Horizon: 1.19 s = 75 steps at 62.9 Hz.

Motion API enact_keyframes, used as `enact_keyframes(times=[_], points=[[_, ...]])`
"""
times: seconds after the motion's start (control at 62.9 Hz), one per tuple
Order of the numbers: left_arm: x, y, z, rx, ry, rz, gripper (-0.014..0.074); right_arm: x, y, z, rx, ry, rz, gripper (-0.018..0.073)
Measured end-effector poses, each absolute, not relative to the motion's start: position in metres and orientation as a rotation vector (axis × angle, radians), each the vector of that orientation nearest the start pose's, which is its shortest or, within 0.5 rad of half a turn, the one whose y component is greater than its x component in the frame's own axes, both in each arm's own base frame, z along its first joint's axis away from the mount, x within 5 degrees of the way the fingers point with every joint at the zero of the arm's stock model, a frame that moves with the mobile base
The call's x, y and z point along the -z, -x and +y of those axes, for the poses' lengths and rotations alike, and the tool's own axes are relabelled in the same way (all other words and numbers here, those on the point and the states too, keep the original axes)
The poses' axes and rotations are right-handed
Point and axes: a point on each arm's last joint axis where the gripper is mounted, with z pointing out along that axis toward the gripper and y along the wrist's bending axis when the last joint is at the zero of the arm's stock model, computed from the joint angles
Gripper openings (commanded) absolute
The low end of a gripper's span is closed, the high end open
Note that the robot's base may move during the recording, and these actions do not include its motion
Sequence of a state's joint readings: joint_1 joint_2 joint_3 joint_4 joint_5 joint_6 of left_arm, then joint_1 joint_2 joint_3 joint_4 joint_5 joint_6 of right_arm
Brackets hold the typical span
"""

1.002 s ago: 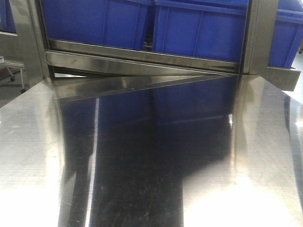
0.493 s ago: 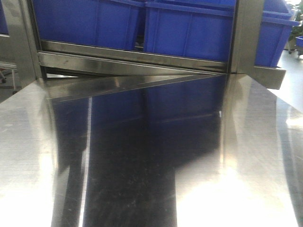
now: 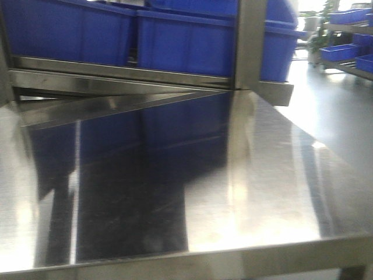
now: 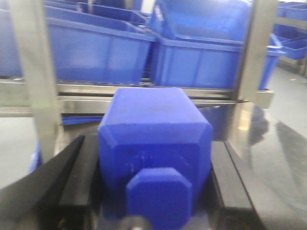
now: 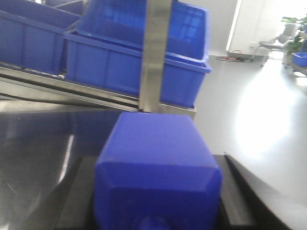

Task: Pick and sort blue part to right shelf
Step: 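Drive the base away from the table holding both blue parts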

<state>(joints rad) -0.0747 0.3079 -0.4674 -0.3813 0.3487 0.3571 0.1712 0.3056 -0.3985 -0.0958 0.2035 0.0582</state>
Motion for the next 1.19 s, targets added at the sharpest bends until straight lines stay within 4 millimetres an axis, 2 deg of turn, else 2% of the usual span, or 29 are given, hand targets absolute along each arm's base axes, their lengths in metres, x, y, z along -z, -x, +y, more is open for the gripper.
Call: enact_keyframes(times=[1.193], points=[[-0.3207,-0.0693,-0.0168,0.165,-0.156,1.644,0.0332,-0.3092,-0.0752,0.0112,-0.09,0.15,1.587,0.0393]])
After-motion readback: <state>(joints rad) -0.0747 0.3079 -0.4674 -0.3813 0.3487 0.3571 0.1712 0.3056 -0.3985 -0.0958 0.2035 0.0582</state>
